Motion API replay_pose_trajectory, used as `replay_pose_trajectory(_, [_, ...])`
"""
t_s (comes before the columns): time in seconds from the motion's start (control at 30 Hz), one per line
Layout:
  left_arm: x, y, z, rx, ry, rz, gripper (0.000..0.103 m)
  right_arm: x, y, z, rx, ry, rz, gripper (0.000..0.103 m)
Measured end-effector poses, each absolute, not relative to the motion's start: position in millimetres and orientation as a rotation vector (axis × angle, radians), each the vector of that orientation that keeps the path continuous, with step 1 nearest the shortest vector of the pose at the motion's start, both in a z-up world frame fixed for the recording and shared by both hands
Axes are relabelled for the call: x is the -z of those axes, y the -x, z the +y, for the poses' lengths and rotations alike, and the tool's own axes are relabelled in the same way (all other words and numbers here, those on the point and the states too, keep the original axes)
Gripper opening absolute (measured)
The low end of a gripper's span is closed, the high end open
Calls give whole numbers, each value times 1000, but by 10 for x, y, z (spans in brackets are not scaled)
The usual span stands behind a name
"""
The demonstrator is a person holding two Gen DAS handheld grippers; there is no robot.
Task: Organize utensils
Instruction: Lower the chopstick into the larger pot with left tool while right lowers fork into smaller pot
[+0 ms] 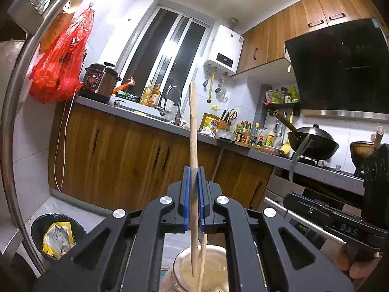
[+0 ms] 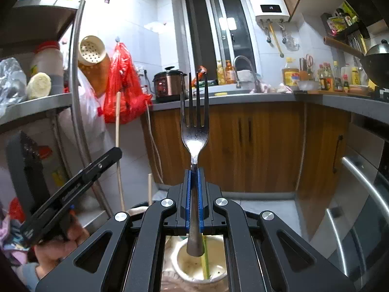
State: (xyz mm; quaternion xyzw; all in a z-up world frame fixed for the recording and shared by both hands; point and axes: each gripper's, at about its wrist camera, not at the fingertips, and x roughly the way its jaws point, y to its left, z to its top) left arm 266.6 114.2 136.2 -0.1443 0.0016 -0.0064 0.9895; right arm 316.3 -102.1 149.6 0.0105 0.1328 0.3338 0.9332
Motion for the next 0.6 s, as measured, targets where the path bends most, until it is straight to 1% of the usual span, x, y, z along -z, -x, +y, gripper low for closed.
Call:
replay_pose_trajectory(0.3, [-1203,-2780,933,50,234,54,6,-1276,-3264,-984,-663,-12,309,6])
replay_pose_trajectory(0.6, [-1124,-2829,1019,64,273,67,6,-1170,-3307,-996,-670,-10,343,6])
